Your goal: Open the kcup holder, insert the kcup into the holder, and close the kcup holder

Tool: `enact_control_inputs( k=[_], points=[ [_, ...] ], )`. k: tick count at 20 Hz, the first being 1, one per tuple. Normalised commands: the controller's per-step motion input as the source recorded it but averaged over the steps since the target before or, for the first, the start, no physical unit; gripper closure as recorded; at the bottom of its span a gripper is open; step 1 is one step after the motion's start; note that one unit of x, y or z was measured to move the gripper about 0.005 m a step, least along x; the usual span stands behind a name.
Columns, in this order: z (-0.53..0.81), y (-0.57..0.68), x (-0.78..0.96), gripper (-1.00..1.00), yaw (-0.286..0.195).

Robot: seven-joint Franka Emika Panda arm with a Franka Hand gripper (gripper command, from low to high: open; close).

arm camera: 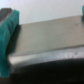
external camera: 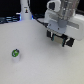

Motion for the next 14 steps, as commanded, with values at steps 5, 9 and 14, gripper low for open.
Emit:
enact_control_inputs(
  k=[5,9,14],
  points=[
    [-0.02,-0.17,0.22,-1.00,0.000],
    [0.30,-0.15,0.10,-1.00,-0.120],
    [0.40,-0.48,0.13,-1.00,-0.220]
  ],
)
